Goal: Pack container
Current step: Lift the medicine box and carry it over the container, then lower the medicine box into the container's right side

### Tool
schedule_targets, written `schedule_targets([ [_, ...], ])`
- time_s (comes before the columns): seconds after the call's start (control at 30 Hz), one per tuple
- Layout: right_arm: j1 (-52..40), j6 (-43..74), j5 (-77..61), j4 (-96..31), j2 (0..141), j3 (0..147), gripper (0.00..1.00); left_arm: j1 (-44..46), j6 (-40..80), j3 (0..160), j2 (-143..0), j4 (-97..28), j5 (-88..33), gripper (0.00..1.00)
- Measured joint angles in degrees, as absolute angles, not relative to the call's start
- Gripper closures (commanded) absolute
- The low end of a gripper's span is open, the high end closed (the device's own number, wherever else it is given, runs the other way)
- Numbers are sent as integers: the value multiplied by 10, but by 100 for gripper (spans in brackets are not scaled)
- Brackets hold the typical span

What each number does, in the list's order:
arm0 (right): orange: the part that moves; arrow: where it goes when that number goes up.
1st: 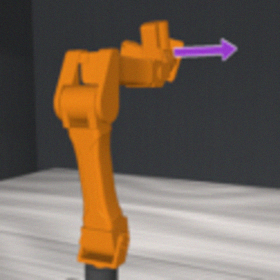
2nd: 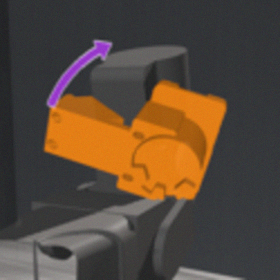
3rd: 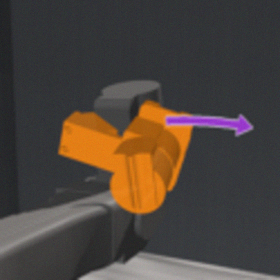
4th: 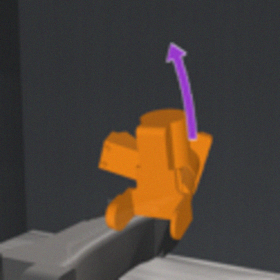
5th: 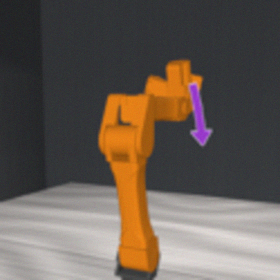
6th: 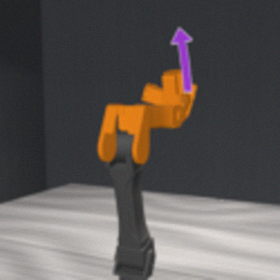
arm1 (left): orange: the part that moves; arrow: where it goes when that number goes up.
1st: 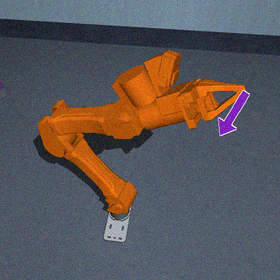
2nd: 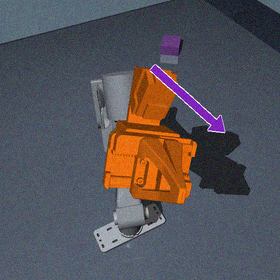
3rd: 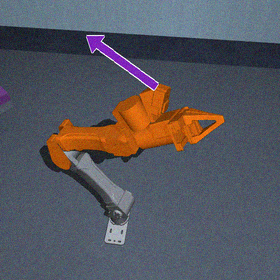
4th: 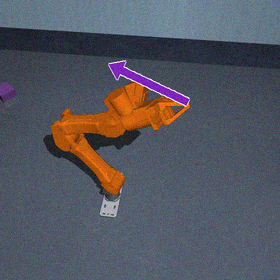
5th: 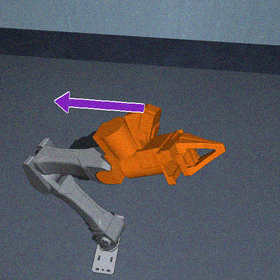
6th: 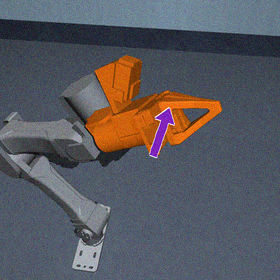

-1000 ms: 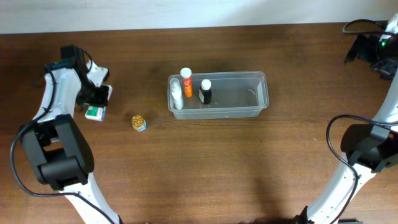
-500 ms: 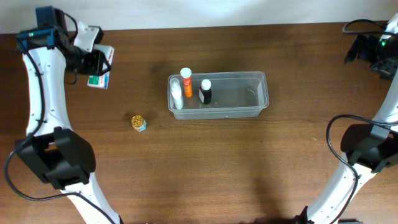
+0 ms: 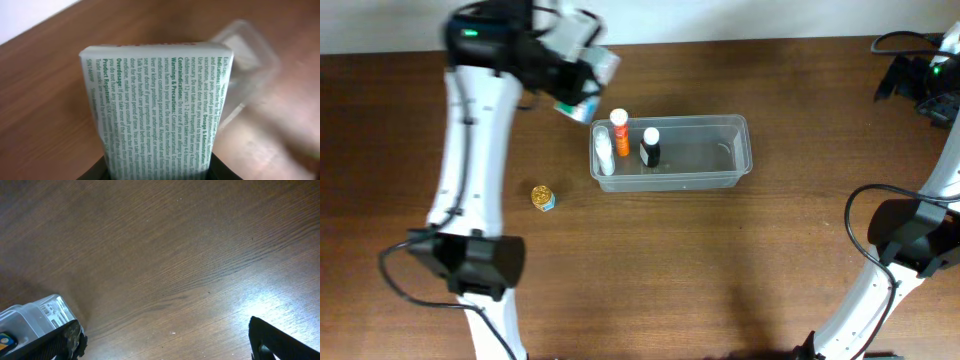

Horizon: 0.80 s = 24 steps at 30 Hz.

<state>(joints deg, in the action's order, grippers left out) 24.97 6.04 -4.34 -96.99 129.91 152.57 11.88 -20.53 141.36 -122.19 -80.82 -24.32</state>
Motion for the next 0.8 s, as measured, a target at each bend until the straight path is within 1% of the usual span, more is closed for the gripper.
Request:
schedule_targets([
  [0.17,250,61,-43,-970,1299,1526,2,222,-205,1414,-1223,-786,-238,61],
  [0.37,250,60,-43,-970,1299,1526,2,317,-209,1414,-1225,-769,-159,61],
  [0.57,250,60,-43,-970,1299,1526,2,366,-264,1414,-1259,-758,-105,61],
  [0.8,250,60,-43,-970,1299,1526,2,378,-334,1414,-1321,-724,-88,61],
])
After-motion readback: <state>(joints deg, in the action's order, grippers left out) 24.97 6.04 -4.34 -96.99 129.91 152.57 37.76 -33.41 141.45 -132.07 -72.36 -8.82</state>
